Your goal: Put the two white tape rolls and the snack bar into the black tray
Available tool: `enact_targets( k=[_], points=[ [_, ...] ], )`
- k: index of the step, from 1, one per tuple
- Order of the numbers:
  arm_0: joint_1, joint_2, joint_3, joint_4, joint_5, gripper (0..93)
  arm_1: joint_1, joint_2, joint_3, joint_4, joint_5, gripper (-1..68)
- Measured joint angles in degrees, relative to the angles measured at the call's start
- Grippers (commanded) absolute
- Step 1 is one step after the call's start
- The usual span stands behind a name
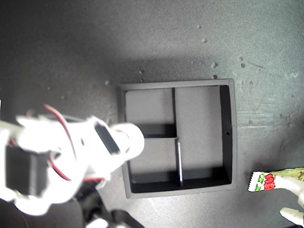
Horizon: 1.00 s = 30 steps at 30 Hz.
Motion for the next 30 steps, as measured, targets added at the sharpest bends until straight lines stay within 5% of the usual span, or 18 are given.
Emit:
enact_targets(
  k=[5,12,17,21,30],
  points=[
    [1.8,-22.1,-33.0,10.5,-0.5,0.1,-3.8,0.0,8.1,-0.4,6.2,25.2],
    [4.0,-27.9,-35.9,11.7,-1.5,0.3,-4.3,-0.5,17.1,-6.7,8.3,20.0],
    [5.7,-31.0,-36.0,11.8,-3.3,4.9,-3.0,-1.8,18.5,-9.2,8.3,0.1],
    [7.2,-32.1,-36.2,11.8,-4.9,16.9,-1.7,-2.0,19.2,-9.5,8.6,-0.3],
    [6.6,-29.7,-35.1,11.8,-4.6,19.2,0.2,-2.5,11.5,5.9,10.5,-0.5]
  ],
)
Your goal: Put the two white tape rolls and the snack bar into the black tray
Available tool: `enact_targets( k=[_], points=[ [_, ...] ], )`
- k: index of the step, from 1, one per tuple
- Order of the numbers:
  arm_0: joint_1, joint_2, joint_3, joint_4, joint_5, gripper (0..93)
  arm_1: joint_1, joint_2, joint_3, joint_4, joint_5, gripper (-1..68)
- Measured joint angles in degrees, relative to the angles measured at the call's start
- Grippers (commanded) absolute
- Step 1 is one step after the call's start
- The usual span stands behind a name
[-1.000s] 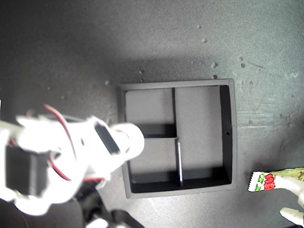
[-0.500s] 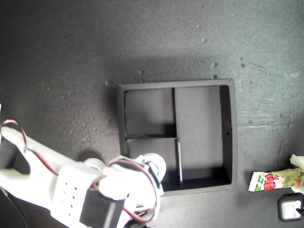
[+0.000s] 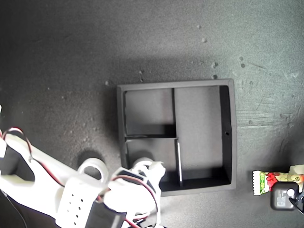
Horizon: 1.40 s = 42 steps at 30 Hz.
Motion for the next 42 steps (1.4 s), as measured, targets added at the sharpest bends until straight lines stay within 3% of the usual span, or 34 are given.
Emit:
enact_targets(
  k=[7,12,15,19,23,28,35,42],
  points=[
    [-6.1,15.6,10.9,0.0,2.2,17.5,6.4,0.0,-13.2,20.6,10.2,-0.6],
    [-6.6,29.5,22.2,0.0,2.8,16.4,10.5,-0.2,-24.1,36.1,13.1,-0.5],
    [-6.7,36.9,31.8,0.0,-0.4,16.2,13.9,-0.2,-27.8,41.9,13.4,-0.5],
    [-5.3,43.7,43.2,0.0,-5.4,16.5,22.3,-0.2,-29.4,41.6,2.5,-0.5],
    [0.6,45.9,50.8,0.0,-9.8,16.7,33.6,-0.2,-30.0,32.1,-26.9,-0.5],
    [8.1,46.1,56.3,0.0,-16.1,17.2,40.7,-0.2,-38.7,28.7,-63.7,-0.5],
    [17.2,46.4,58.9,0.0,-25.1,17.8,41.5,-0.2,-52.7,28.5,-96.9,-0.5],
    [18.5,39.1,57.7,-3.5,-27.4,19.0,38.5,-10.3,-58.9,25.8,-107.8,-0.5]
  ],
)
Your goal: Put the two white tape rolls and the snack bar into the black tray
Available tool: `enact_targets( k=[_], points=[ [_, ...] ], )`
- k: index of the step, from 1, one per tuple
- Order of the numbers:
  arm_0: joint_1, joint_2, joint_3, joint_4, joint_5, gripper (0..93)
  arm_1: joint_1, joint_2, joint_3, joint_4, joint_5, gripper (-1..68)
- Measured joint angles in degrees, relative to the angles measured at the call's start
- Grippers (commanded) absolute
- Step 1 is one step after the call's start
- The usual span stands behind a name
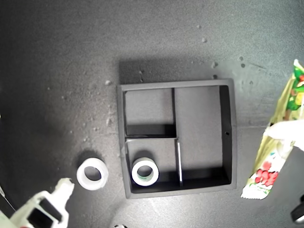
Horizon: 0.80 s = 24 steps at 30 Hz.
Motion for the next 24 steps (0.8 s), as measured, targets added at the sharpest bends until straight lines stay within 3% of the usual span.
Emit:
enact_targets(
  k=[7,24],
  points=[
    [-1.8,-11.1,-2.9,-1.9,0.4,19.9,-1.8,-15.2,-10.7,-0.2,-2.1,-0.5],
    [-4.0,-21.0,-10.3,-5.3,2.3,20.1,-2.9,-16.8,-12.4,-0.2,1.2,-0.5]
  ],
)
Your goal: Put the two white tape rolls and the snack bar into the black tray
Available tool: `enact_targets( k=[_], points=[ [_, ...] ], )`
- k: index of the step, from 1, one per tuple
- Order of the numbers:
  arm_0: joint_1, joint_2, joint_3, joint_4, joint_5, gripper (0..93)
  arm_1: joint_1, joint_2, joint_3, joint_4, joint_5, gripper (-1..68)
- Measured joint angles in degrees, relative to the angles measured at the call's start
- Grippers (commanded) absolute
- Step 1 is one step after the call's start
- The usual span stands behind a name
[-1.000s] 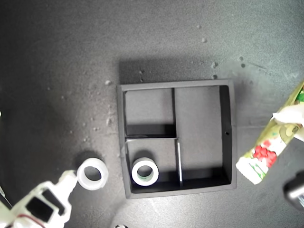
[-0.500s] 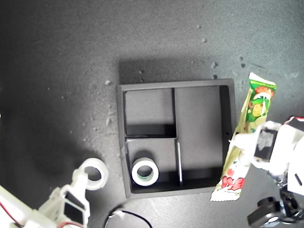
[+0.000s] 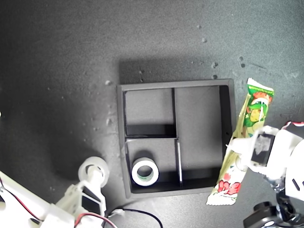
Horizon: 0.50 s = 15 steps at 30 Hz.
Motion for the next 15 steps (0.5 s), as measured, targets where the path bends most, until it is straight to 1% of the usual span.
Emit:
enact_targets(
  k=[2,4,6,9,12,15],
  points=[
    [0.2,-2.0,-0.7,0.0,0.0,19.9,0.0,0.0,0.0,0.0,0.0,-0.5],
    [0.3,-4.8,-2.3,0.0,0.0,16.9,0.0,0.0,0.8,-0.4,0.0,-0.5],
    [-0.1,-7.9,-4.3,0.0,0.0,13.3,0.2,0.0,2.2,-1.8,0.0,-0.4],
    [-0.9,-11.8,-7.2,0.2,-0.4,11.7,0.5,-1.3,3.4,-4.8,0.0,-0.4],
    [-1.6,-14.7,-10.7,1.2,-0.8,5.9,0.7,-5.1,2.7,-6.6,0.0,-0.4],
    [-2.6,-18.2,-16.4,4.5,-0.8,2.4,0.9,-11.0,-1.2,-6.9,0.0,-0.4]
  ],
)
